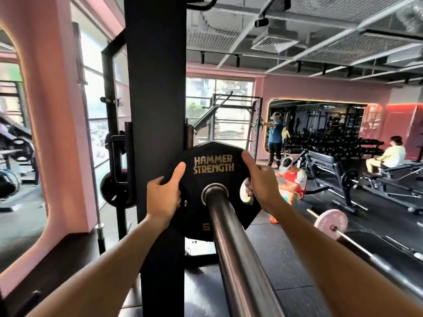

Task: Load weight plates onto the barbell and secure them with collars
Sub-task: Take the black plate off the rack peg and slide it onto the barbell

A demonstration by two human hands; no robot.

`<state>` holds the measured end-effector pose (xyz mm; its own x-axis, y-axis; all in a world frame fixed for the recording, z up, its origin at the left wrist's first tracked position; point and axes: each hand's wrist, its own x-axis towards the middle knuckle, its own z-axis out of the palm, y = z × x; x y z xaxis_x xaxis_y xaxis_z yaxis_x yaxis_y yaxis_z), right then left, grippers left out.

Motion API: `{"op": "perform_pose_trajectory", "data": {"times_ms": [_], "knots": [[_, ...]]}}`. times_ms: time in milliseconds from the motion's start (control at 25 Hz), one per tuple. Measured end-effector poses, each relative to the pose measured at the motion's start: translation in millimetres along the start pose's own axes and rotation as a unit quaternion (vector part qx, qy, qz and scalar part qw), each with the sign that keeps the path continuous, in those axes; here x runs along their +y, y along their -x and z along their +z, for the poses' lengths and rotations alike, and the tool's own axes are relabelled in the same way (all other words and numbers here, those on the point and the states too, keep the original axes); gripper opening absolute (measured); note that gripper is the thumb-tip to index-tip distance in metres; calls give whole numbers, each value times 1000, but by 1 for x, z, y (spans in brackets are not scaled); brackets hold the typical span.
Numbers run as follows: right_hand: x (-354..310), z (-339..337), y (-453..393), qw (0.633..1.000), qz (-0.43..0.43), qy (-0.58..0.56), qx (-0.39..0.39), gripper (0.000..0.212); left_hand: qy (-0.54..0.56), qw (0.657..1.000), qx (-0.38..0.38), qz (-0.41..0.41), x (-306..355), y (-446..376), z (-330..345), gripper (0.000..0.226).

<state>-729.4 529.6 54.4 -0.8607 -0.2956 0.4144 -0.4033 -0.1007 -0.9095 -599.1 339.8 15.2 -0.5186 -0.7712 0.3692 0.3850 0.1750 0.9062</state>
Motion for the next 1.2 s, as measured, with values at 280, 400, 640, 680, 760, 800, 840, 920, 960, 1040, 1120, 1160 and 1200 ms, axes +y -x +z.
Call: {"op": "perform_pose_trajectory", "data": {"times_ms": [280,400,640,680,760,800,840,920,960,1040,1120,1160,1200], "knots": [[-15,-18,6,991,63,76,-94,89,-179,983,-20,-37,38,25,-12,79],[-34,-34,8,971,80,156,-165,95,-279,957,-34,-70,72,32,-23,73],[-75,-41,28,962,-32,257,-87,40,-502,862,-71,22,138,50,-52,28],[-82,-40,34,960,-50,262,-90,38,-512,854,-91,18,145,55,-57,26],[-101,-33,52,955,-81,264,-105,36,-534,837,-118,17,160,67,-70,23],[-111,-28,62,952,-94,266,-122,33,-539,832,-126,16,166,73,-77,22],[-121,-23,73,946,-106,269,-146,30,-545,827,-136,17,172,79,-86,21],[-143,-10,95,928,-124,287,-201,25,-552,819,-155,22,183,91,-107,20],[-153,-3,107,917,-133,301,-226,24,-547,821,-162,21,189,97,-120,20],[-171,9,127,898,-146,321,-261,20,-535,829,-164,19,198,111,-146,20],[-188,33,158,886,-153,332,-285,18,-528,835,-151,14,210,131,-188,21],[-195,47,175,884,-154,331,-291,17,-523,840,-144,5,216,141,-213,22],[-200,64,193,885,-151,327,-296,18,-521,842,-138,-2,221,152,-239,24]]}}
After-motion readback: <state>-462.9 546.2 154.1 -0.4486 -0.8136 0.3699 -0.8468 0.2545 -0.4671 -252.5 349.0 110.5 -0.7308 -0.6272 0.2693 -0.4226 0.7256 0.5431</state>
